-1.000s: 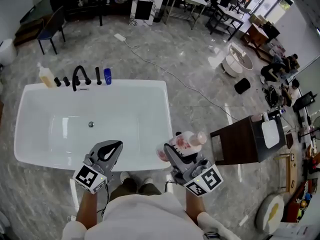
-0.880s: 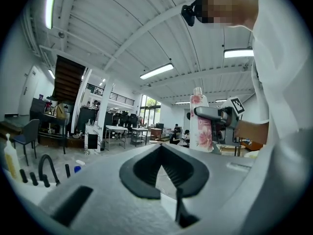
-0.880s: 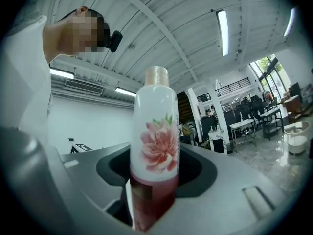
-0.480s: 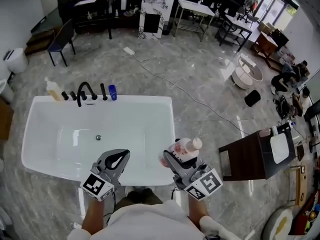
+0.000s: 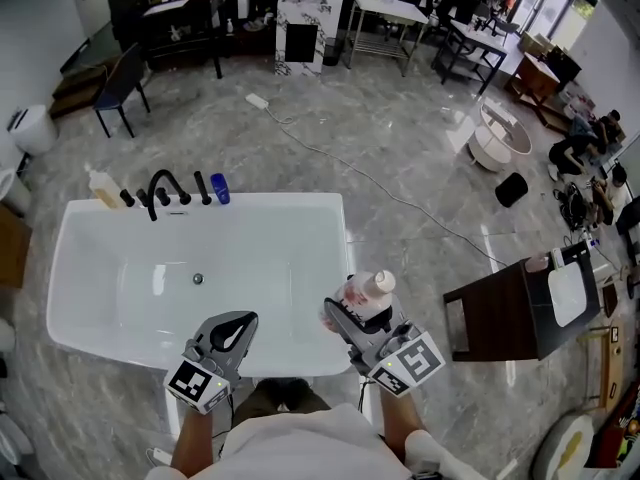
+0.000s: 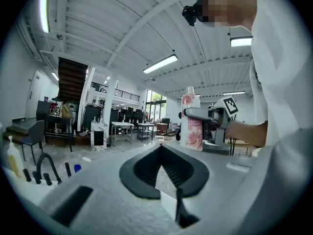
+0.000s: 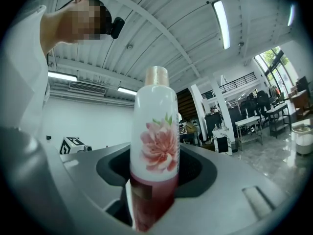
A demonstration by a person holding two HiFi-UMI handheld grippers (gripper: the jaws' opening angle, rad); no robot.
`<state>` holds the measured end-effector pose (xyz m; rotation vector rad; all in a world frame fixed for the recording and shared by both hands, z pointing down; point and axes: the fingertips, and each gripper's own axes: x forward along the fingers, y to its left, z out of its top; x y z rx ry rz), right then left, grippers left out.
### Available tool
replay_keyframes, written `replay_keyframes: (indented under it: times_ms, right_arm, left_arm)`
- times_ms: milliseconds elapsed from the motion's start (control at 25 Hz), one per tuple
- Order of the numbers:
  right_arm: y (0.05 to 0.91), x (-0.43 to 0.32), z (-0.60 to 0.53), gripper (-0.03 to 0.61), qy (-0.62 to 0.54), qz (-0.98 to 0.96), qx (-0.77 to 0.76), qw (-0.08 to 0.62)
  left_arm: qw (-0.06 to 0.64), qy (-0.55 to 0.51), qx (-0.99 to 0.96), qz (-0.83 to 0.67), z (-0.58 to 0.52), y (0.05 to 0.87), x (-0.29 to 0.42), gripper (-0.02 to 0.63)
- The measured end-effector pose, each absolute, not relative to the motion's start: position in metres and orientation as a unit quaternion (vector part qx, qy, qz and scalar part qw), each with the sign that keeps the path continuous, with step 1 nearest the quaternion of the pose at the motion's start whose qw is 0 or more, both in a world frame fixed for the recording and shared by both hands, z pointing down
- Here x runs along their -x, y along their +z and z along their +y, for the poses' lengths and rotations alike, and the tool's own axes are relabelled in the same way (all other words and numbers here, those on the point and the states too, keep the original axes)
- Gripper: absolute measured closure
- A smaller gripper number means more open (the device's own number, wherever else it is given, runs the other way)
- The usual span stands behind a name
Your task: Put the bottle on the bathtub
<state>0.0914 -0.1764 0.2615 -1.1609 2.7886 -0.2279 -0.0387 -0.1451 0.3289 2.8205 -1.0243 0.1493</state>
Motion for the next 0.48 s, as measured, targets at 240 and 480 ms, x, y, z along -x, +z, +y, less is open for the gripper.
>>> replay_keyframes:
  times_ms: [240,480]
  right_arm:
    - [0.271,-0.084,-0.211,0.346,-0.057,0.917,0.395,0.029]
    - [0.296,-0.051,-0.264,0.345,-0.034,0.923,0.384,0.013]
  left_arm:
    - [0.085,0.049,-0.939,-0.329,-0.159,0.347,0.049,0.611]
    - [0.093,0.048,-0.942,-0.319,-0.198,0.375,0.062,0.611]
